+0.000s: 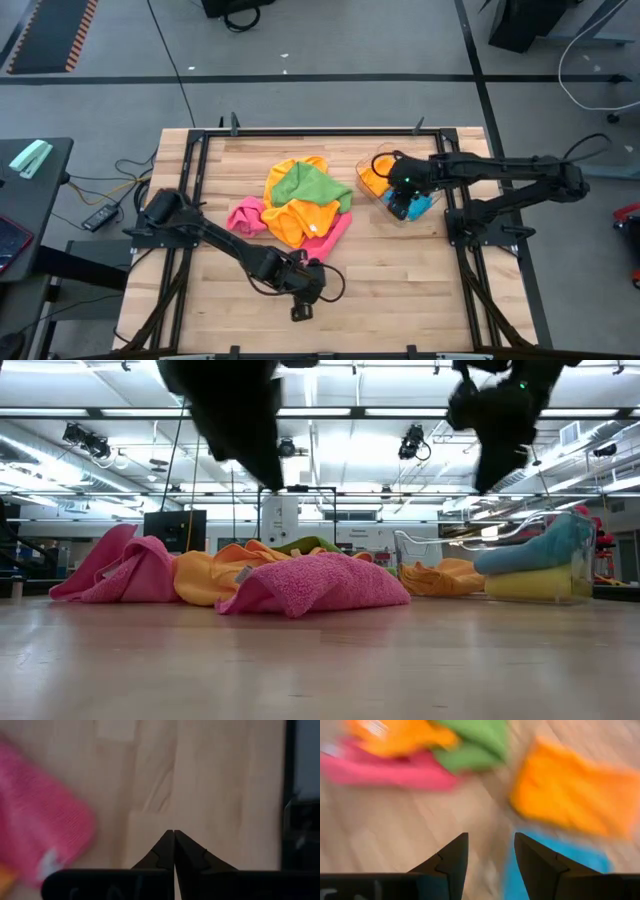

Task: Fold microfiber towels
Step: Fold the green towel

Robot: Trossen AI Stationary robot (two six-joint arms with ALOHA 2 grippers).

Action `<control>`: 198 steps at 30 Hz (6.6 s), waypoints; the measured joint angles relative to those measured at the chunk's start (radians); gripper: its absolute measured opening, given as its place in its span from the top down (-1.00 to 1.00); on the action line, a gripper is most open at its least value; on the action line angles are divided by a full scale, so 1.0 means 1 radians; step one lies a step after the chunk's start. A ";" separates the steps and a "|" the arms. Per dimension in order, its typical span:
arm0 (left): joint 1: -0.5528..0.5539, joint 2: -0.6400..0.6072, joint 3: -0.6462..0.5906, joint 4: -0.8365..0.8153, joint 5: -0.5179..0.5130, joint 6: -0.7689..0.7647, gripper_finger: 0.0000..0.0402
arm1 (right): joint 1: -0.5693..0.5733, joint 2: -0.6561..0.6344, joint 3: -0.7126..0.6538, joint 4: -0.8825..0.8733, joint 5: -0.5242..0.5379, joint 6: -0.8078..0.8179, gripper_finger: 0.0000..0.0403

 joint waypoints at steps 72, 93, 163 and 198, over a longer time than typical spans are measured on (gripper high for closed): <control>-0.104 -0.102 -0.001 -0.312 -0.034 0.021 0.95 | 0.025 0.552 0.382 0.559 0.263 -0.531 0.99; -0.015 -0.104 -0.001 -0.224 -0.038 -0.048 0.95 | 0.301 0.113 0.659 0.340 0.338 -0.544 1.00; -0.041 0.153 -0.002 0.342 -0.001 0.374 0.25 | 0.502 0.202 0.107 -0.130 -0.243 0.268 0.10; 0.012 0.199 -0.002 0.285 0.098 0.454 0.95 | 0.737 0.202 0.199 0.092 0.157 0.503 0.10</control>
